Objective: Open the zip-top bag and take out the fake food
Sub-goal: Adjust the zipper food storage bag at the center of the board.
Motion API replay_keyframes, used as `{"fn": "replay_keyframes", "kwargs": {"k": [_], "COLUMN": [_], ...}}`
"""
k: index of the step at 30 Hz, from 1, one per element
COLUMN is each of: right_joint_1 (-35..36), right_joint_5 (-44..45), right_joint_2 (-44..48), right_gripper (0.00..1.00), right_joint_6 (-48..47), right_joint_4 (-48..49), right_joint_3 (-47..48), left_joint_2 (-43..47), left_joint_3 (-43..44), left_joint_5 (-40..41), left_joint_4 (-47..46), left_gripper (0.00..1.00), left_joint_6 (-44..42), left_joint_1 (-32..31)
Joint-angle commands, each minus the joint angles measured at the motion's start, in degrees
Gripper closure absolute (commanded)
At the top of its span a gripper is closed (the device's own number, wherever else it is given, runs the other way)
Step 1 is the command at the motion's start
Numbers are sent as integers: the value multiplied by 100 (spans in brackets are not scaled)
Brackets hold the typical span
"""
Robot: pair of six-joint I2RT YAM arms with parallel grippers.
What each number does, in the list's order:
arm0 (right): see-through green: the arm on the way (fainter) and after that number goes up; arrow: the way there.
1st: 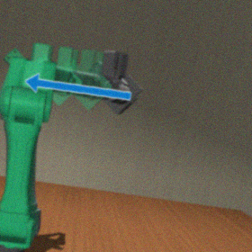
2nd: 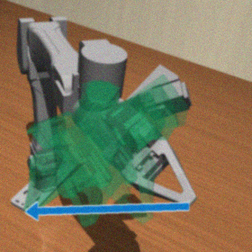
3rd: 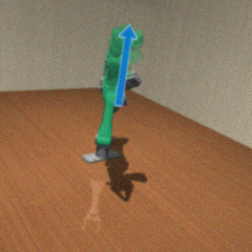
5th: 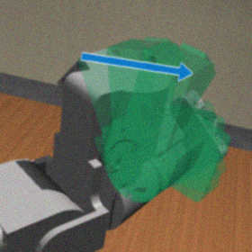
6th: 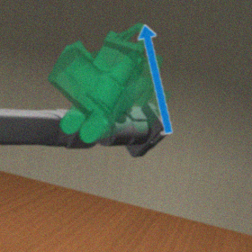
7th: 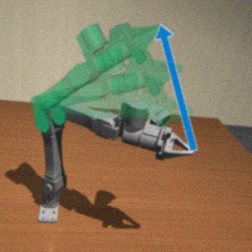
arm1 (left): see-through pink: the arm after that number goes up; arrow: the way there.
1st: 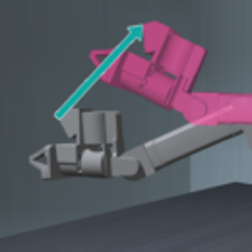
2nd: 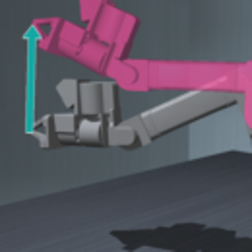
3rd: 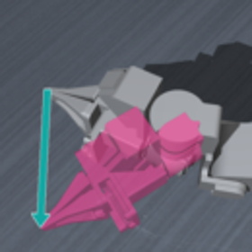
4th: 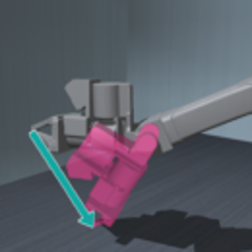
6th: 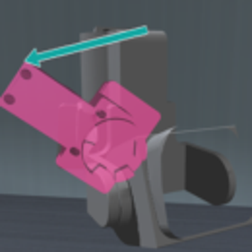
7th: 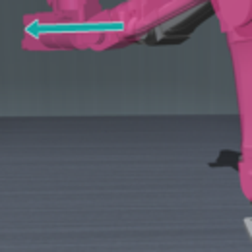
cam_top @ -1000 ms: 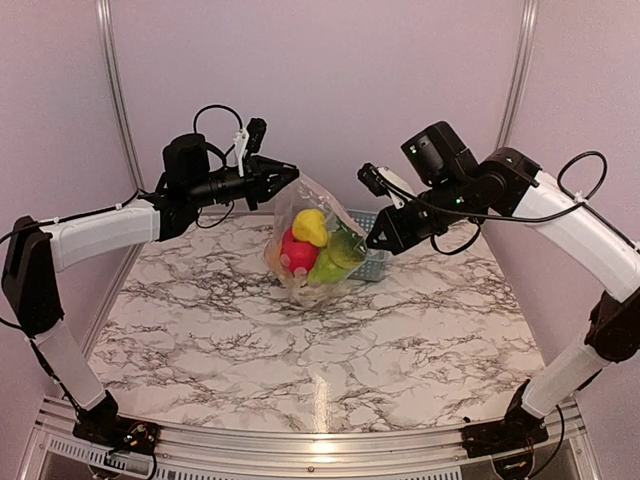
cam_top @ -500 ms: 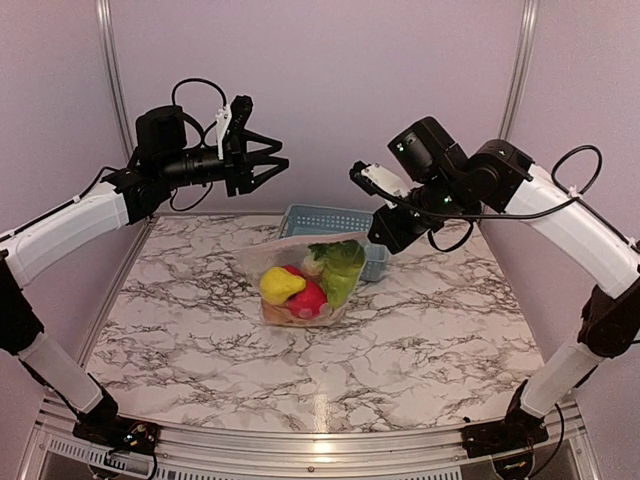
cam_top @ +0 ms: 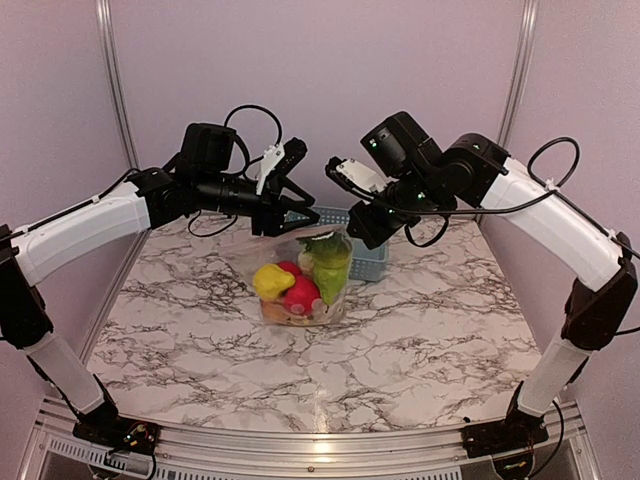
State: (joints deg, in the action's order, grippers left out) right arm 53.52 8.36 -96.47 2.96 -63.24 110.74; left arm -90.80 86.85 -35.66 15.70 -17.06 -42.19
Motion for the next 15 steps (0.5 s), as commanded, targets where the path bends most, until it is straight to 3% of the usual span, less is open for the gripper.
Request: {"fn": "replay_keyframes", "kwargs": {"k": [1,15], "right_joint_1": [95,106], "right_joint_5": [87,59], "right_joint_2": [68,220], "right_gripper": [100,100], "right_joint_6": [-7,-6], "right_joint_4": [138,500], "right_joint_3": [259,81], "left_joint_2": [-478,-751], "left_joint_3": [550,886], "left_joint_5": [163,-63], "left_joint_4": [798,1209], "left_gripper": [54,61], "left_joint_6": [-349,-554], "left_joint_1": [15,-52]}}
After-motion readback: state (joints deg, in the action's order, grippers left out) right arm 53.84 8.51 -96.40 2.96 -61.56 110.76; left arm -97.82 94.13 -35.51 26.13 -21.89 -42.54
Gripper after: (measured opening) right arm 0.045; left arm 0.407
